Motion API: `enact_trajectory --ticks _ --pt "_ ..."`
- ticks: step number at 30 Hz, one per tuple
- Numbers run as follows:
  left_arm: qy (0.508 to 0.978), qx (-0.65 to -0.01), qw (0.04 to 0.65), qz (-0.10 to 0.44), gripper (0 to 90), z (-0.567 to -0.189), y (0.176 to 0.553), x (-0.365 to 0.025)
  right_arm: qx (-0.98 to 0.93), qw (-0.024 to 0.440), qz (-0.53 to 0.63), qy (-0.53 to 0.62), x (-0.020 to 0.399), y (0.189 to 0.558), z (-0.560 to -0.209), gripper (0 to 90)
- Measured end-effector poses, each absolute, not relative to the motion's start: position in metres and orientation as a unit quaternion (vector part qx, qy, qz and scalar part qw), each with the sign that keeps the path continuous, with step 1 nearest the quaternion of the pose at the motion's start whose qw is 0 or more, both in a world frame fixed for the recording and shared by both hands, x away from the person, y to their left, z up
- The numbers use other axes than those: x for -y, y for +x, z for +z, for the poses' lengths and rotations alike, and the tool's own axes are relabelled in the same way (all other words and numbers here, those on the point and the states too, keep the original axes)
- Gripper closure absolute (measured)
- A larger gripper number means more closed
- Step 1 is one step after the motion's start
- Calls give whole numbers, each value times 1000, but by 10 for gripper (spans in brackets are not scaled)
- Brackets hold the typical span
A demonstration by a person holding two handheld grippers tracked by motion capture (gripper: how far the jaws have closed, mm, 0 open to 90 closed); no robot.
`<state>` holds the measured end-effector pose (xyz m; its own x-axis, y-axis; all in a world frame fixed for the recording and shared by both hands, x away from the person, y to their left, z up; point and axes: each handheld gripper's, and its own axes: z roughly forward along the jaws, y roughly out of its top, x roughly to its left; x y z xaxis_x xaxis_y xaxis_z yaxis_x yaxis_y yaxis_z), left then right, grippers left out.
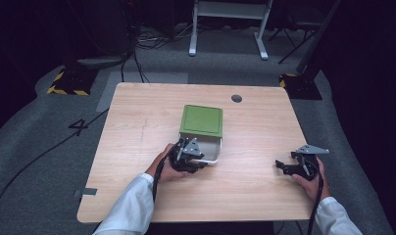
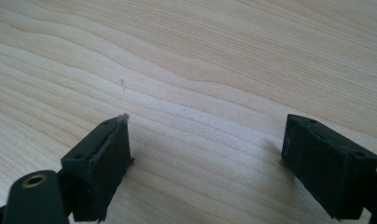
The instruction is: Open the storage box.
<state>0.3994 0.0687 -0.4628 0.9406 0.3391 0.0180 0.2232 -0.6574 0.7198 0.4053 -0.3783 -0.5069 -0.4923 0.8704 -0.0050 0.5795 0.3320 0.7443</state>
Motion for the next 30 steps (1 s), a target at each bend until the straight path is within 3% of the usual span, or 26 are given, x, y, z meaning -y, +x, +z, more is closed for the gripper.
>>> enact_trajectory --ticks 30 --pt "903 -165 388 80 674 -463 370 -90 -789 207 351 459 378 405 -507 156"
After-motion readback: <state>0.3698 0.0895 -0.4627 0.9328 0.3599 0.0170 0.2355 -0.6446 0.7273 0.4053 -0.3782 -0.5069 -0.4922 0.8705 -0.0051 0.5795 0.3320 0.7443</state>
